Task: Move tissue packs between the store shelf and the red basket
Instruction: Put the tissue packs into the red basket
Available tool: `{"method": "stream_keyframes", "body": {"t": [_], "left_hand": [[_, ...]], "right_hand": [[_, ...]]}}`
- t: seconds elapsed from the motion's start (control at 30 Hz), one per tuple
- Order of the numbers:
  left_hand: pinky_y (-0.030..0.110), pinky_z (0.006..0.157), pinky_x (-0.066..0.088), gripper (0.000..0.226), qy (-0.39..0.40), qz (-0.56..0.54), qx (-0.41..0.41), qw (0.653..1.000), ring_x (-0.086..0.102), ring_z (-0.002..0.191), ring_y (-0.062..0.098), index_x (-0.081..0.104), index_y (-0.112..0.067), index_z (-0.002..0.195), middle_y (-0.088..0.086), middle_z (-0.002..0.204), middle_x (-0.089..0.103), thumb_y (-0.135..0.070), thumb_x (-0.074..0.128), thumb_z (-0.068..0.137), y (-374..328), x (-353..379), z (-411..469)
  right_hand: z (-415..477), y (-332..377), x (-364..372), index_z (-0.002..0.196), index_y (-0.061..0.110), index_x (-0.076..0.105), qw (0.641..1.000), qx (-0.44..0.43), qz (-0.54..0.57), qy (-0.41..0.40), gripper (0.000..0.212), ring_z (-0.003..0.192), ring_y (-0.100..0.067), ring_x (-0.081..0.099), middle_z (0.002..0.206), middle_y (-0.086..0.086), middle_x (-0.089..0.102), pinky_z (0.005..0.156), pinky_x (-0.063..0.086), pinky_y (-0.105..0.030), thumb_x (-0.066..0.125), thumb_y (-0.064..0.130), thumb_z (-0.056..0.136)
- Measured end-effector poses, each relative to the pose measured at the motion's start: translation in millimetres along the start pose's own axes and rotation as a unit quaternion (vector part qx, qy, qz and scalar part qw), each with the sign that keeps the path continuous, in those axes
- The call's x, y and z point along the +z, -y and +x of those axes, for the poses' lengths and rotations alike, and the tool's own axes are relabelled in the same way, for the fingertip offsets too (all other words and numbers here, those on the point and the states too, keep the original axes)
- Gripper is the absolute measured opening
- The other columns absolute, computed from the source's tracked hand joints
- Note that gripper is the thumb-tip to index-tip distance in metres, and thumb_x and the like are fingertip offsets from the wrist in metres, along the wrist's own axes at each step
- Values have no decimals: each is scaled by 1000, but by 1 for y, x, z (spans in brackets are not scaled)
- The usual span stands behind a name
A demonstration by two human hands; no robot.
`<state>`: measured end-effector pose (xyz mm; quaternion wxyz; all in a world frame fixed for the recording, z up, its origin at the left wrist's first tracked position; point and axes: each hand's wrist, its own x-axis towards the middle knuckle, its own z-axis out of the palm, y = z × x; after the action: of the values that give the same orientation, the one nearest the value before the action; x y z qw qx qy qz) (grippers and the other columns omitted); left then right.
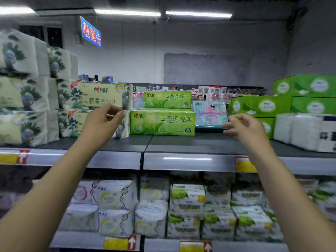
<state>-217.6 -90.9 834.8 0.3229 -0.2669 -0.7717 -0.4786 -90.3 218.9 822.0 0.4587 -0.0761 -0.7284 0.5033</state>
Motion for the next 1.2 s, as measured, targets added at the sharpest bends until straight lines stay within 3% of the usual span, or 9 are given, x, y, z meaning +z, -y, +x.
{"method": "stream_keyframes", "body": {"t": [0.17,0.37,0.47,0.7,0.83,0.97,1.13,1.2], "left_hand": [[36,77,46,17,-34,-50,-44,997,58,80,25,63,-6,91,7,82,64,-20,54,94,-7,0,-43],[29,64,40,18,-23,-76,-85,993,53,74,19,62,-8,89,3,79,61,-23,53,94,-21,16,-83],[32,66,42,17,-22,-87,-101,991,56,80,21,63,-9,91,7,85,64,-24,53,94,-24,17,-99],[37,77,49,17,-2,-112,-123,986,63,87,23,63,-9,93,7,88,68,-24,55,94,-28,9,-126],[29,74,49,14,14,-139,-128,982,65,81,16,61,-15,83,0,80,67,-18,53,94,-25,-3,-144],[32,78,49,18,30,-151,-139,978,64,79,12,59,-22,78,-3,79,66,-16,53,94,-17,-15,-163],[28,69,47,15,85,-151,-152,973,64,81,16,60,-21,82,-2,81,67,-18,53,94,-13,-19,-185],[27,73,50,13,96,-166,-163,968,66,85,15,62,-19,90,-3,85,67,-19,51,96,-9,-19,-191]], "right_hand": [[-45,-3,-22,82,20,58,998,38,50,-24,16,48,-1,60,77,-3,67,58,50,-21,50,18,96],[-83,-10,-31,89,16,62,999,27,-46,-11,15,72,-17,67,83,0,71,70,52,-33,52,27,95],[-92,-12,-35,92,10,63,998,31,-49,-2,18,73,-19,67,84,-2,71,71,50,-32,53,25,94],[-123,-6,-40,89,19,62,997,38,-69,14,15,73,-13,66,84,2,69,72,51,-31,53,29,95],[-152,-3,-46,85,23,60,996,50,-75,6,14,74,-15,66,83,-2,69,75,52,-36,52,27,95],[-183,-1,-45,88,22,61,994,72,-79,3,11,76,-14,66,84,-1,70,75,53,-34,53,27,95],[-217,-3,-40,92,22,61,991,92,-95,-8,12,74,-11,66,83,3,70,74,54,-35,52,29,95],[-229,-3,-39,95,22,61,990,102,-92,-9,12,75,-14,67,83,1,70,76,54,-37,51,30,95]]}}
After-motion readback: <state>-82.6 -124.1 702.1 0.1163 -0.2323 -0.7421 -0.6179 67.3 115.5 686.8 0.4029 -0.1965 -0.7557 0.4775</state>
